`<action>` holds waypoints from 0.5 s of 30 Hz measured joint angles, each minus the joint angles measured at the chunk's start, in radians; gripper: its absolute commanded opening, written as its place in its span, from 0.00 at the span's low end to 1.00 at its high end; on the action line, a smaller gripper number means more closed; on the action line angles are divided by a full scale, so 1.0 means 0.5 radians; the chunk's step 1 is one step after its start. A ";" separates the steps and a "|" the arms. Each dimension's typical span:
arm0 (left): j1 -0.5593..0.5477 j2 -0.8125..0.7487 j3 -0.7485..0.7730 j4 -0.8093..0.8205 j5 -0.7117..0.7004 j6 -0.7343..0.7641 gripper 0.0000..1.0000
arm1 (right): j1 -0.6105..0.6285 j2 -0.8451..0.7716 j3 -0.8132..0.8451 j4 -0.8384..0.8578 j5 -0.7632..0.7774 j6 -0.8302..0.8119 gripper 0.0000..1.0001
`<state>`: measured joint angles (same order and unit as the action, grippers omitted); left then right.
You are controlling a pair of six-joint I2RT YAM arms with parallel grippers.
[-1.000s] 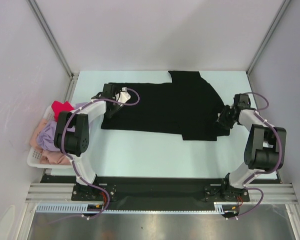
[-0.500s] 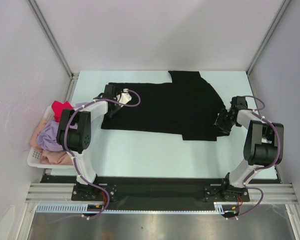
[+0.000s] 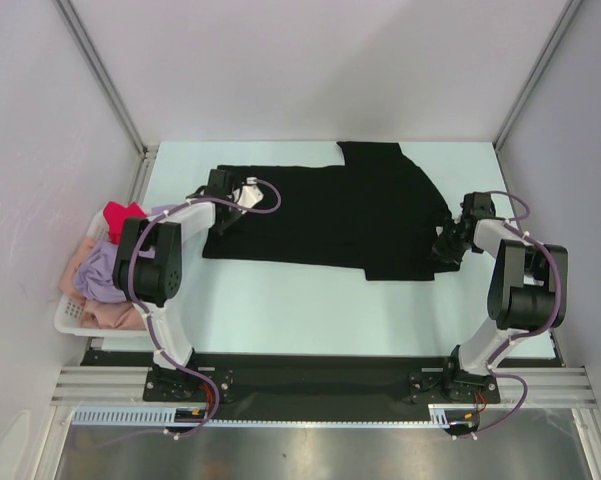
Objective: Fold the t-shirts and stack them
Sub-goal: Fold the tshirt
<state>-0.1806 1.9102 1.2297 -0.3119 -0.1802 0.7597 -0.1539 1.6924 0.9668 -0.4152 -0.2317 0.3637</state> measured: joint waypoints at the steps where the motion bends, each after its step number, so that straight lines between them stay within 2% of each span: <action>1: 0.003 0.000 0.000 0.000 0.001 -0.001 0.00 | -0.001 -0.004 0.005 -0.005 -0.001 0.002 0.00; 11: 0.039 0.000 0.095 -0.074 0.048 -0.063 0.00 | 0.024 -0.066 0.197 -0.056 -0.010 0.005 0.00; 15: 0.059 0.034 0.224 -0.135 0.073 -0.125 0.01 | 0.027 -0.060 0.269 -0.043 -0.010 0.006 0.00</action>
<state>-0.1513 1.9274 1.3415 -0.3794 -0.1436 0.6971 -0.1406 1.6627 1.1015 -0.4366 -0.2367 0.3668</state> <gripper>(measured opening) 0.010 0.009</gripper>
